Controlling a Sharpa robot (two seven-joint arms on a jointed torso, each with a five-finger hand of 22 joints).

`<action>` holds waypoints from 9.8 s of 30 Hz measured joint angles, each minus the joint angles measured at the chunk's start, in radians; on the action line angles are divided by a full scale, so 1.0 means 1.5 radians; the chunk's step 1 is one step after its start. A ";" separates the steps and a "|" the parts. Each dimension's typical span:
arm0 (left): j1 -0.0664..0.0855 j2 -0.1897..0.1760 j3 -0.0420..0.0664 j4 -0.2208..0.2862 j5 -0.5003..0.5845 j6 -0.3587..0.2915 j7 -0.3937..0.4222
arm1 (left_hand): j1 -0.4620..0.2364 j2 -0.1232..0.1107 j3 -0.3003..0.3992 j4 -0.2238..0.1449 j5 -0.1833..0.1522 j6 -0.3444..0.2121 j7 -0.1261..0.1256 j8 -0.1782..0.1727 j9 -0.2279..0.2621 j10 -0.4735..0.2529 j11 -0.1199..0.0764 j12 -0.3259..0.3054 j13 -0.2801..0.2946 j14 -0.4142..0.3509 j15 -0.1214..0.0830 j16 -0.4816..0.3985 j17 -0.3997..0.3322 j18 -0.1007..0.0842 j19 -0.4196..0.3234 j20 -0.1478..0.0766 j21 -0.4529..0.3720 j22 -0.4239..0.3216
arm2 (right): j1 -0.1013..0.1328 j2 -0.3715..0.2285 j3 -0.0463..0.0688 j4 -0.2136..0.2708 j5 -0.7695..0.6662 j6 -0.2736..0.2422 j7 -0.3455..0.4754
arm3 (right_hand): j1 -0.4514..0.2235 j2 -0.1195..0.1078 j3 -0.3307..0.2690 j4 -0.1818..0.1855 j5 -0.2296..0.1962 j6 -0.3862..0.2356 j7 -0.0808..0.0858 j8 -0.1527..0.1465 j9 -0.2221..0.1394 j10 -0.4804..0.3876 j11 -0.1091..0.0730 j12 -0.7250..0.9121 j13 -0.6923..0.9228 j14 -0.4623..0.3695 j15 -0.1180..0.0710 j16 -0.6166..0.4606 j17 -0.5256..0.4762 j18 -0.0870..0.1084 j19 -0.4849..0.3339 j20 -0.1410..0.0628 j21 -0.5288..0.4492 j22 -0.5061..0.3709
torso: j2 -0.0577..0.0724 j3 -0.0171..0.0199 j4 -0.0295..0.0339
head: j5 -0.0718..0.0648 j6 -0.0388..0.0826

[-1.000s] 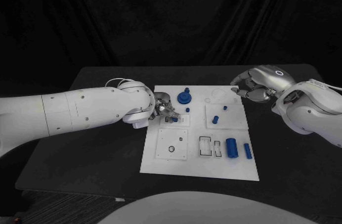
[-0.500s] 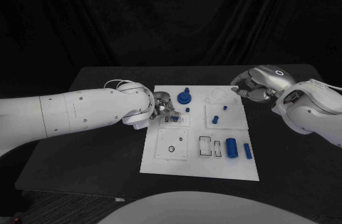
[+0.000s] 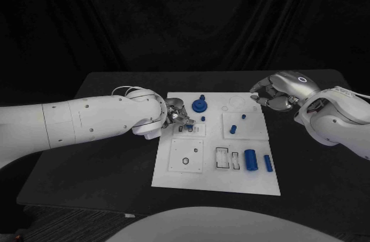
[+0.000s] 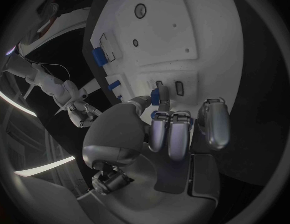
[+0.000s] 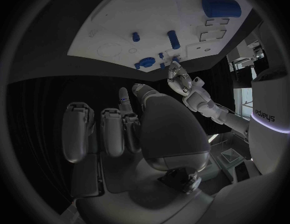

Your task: Assemble the parts on the task board

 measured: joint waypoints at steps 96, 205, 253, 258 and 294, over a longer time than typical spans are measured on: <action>-0.001 0.009 0.000 -0.009 -0.001 0.032 -0.020 | 0.004 0.016 -0.043 0.027 -0.178 0.065 -0.017 0.013 0.024 -0.002 -0.014 0.006 0.000 -0.001 -0.008 0.000 0.000 0.000 0.012 -0.012 -0.005 0.000 | -0.003 0.001 0.000 -0.002 0.000 0.000 0.000 | 0.000 0.000 0.004 0.000 0.003 0.000 0.000 -0.003 0.001 0.000 0.000 0.000 0.000 0.000 0.000 -0.005 0.000 0.000 0.000 0.000 -0.012 0.000 | 0.000 -0.0001 0.0001 | 0.001 0.000; 0.071 0.039 0.000 -0.188 0.000 0.124 0.052 | -0.014 0.053 -0.252 0.063 -0.269 0.037 -0.004 -0.016 0.058 -0.002 -0.014 0.026 0.000 -0.001 -0.013 0.003 0.000 0.000 0.036 -0.009 -0.004 0.000 | -0.003 -0.022 0.000 0.023 0.030 -0.046 0.039 | -0.067 0.018 -0.002 0.042 -0.034 0.058 -0.011 0.001 0.012 0.002 0.002 -0.010 0.000 0.002 0.002 -0.054 -0.059 0.000 0.000 0.000 -0.015 0.000 | 0.015 -0.0075 -0.0012 | -0.007 0.000; 0.061 0.041 0.000 -0.187 0.000 0.140 0.020 | 0.008 0.060 -0.255 0.054 -0.237 0.044 -0.006 -0.016 0.062 -0.002 -0.014 0.026 0.000 -0.001 -0.013 0.003 0.000 0.000 0.026 -0.010 -0.016 0.000 | -0.003 -0.017 0.000 0.018 0.032 -0.046 0.041 | -0.067 0.018 0.000 0.041 -0.034 0.056 -0.008 -0.002 0.011 0.002 0.002 -0.010 0.000 0.002 0.002 -0.054 -0.056 0.000 0.000 0.000 -0.019 0.000 | 0.015 -0.0083 -0.0012 | -0.009 0.000; 0.061 0.041 0.000 -0.186 0.000 0.142 0.020 | 0.011 0.062 -0.254 0.054 -0.230 0.044 -0.006 -0.019 0.063 -0.002 -0.014 0.026 0.000 -0.001 -0.013 0.003 0.000 0.000 0.025 -0.008 -0.016 0.000 | -0.003 -0.016 0.000 0.017 0.032 -0.046 0.041 | -0.067 0.018 0.000 0.041 -0.034 0.056 -0.008 -0.002 0.011 0.002 0.002 -0.010 0.000 0.002 0.002 -0.054 -0.056 0.000 0.000 0.000 -0.019 0.000 | 0.015 -0.0081 -0.0011 | -0.009 0.000; 0.057 0.052 0.000 -0.192 0.000 0.156 0.019 | 0.020 0.064 -0.251 0.051 -0.204 0.044 -0.006 -0.024 0.062 0.000 -0.012 0.026 0.000 -0.004 -0.011 0.003 0.000 0.000 0.024 -0.007 -0.022 0.000 | -0.003 -0.012 0.000 0.014 0.032 -0.046 0.041 | -0.064 0.015 0.002 0.038 -0.029 0.056 -0.008 -0.002 0.010 0.001 0.001 -0.010 0.000 0.002 0.002 -0.054 -0.055 0.000 0.000 0.000 -0.019 0.000 | 0.016 -0.0081 -0.0010 | -0.008 0.000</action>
